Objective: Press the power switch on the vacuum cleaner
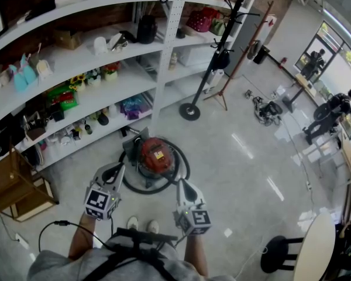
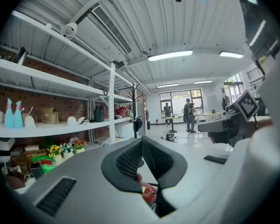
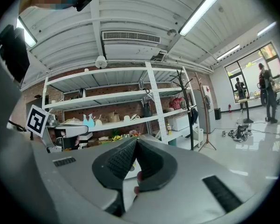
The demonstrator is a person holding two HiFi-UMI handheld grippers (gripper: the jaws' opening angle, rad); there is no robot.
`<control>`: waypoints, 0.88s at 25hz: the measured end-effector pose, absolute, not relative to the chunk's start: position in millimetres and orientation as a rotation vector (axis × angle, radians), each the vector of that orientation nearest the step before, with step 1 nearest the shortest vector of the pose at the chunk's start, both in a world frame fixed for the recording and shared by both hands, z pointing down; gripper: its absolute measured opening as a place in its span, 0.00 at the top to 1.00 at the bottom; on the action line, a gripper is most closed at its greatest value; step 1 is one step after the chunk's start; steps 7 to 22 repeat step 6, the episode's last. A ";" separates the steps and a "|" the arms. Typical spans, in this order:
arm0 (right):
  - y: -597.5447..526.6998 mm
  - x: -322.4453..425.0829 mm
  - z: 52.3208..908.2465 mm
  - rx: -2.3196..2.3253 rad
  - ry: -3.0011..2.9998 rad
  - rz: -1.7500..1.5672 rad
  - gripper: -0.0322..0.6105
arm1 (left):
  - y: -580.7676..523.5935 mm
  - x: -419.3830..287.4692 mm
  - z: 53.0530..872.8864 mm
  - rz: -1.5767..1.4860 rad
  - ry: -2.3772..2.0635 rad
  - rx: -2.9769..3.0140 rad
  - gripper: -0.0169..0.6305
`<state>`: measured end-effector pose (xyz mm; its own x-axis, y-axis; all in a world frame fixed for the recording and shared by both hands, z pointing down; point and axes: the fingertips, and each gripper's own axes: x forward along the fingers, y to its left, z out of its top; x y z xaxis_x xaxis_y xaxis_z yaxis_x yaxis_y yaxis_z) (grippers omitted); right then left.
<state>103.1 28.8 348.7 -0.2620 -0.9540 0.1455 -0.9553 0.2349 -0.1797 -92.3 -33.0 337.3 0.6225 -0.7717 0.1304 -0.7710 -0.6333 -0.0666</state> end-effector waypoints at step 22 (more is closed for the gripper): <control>29.4 102.4 348.1 1.909 -2.445 0.382 0.93 | -35.2 -92.9 335.9 -0.223 1.351 -2.827 0.96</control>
